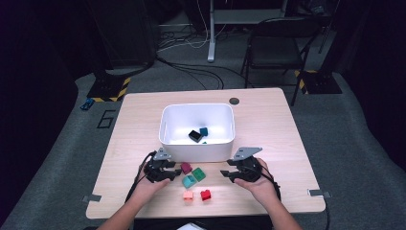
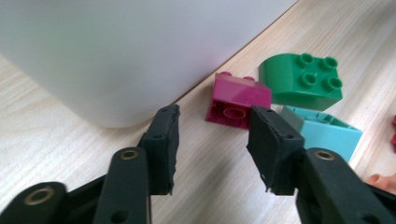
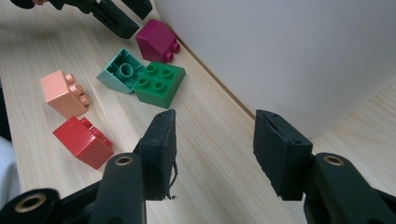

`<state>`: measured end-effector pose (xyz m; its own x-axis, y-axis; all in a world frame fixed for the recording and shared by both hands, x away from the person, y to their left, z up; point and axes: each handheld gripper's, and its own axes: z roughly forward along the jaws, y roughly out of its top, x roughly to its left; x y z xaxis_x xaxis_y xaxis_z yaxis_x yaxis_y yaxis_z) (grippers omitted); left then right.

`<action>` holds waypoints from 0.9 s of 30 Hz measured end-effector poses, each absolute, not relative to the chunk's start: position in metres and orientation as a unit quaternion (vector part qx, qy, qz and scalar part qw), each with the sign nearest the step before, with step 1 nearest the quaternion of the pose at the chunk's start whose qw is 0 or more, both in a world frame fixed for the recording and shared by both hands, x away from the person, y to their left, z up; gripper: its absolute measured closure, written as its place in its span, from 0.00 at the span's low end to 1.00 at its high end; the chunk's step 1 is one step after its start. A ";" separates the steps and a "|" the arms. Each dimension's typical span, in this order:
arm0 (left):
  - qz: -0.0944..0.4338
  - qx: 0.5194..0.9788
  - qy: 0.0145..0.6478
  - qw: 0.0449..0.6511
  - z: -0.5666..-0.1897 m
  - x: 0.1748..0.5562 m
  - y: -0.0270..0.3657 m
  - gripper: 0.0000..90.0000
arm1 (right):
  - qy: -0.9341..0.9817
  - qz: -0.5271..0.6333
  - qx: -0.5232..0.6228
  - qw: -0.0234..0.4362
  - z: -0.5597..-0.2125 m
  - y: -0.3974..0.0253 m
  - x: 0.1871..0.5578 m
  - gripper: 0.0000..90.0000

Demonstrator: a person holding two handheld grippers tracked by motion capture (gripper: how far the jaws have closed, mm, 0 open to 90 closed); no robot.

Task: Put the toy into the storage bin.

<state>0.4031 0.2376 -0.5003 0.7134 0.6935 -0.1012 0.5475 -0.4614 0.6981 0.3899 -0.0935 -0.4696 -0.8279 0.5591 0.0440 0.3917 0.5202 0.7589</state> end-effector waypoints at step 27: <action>0.109 0.867 0.338 0.349 -0.508 0.403 0.209 0.64 | 0.864 0.409 0.274 0.102 -0.472 -0.094 0.391 0.55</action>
